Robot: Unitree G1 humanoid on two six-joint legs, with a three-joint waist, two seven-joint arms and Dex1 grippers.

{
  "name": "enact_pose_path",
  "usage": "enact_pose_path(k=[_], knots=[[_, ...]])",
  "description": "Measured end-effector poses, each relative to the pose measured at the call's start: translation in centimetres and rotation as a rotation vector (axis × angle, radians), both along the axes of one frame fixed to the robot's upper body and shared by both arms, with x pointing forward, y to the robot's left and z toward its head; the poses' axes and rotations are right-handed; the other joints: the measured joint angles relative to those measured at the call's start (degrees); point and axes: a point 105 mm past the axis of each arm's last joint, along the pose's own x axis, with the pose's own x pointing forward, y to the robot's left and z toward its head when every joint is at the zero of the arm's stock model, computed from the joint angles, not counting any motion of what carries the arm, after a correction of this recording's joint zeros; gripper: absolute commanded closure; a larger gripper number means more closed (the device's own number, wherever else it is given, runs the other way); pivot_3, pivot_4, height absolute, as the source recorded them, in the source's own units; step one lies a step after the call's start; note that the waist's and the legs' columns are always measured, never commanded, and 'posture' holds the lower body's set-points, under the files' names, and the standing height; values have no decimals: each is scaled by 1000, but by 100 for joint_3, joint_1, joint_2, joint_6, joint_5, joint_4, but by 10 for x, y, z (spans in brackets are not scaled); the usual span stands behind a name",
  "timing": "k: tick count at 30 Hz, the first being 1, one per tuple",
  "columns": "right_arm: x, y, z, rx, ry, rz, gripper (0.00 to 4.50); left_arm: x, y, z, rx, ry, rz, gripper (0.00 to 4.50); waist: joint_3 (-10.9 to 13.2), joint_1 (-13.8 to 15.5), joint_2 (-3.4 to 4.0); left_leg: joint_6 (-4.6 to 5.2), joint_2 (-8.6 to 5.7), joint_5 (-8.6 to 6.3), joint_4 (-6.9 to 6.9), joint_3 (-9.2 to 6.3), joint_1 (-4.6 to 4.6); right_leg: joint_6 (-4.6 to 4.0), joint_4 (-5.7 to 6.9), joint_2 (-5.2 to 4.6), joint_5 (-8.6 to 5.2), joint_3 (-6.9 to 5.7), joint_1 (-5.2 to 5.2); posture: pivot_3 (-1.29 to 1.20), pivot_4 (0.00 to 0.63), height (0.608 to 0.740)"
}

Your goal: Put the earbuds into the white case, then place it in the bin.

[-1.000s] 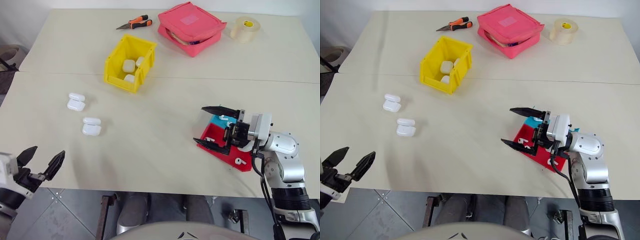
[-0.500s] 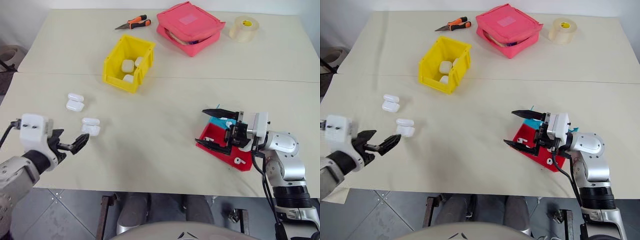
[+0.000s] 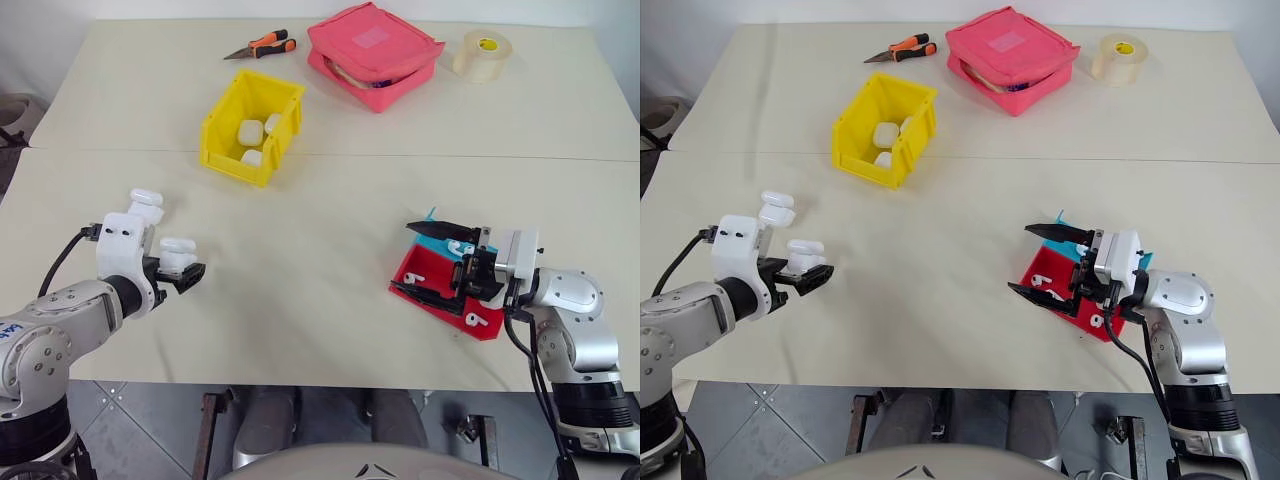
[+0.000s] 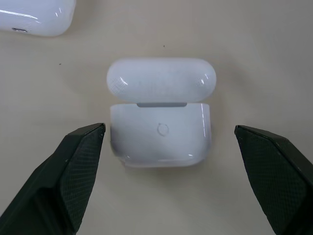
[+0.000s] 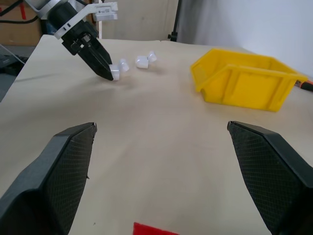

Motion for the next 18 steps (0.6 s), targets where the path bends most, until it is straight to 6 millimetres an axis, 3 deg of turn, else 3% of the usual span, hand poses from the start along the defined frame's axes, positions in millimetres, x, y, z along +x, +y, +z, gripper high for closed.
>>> enact_pose_path(k=[3,10,18], knots=[[-2,-1,-1,3,9,-15,9,4,-3,-2,6,12,-11,0,0,1,0,-1,1,0,0,0,-1,0,0,0,0,-1,-1,0,150,740],[-3,0,0,7,4,-27,0,6,0,-4,25,35,7,1691,0,-2,0,0,0,0,0,0,0,0,0,0,0,1,-1,0,150,740],[-1,1,3,3,-6,-18,0,1,1,-5,-41,-2,1,1691,0,-37,0,0,1,0,0,0,0,0,0,0,0,0,0,0,150,740]])
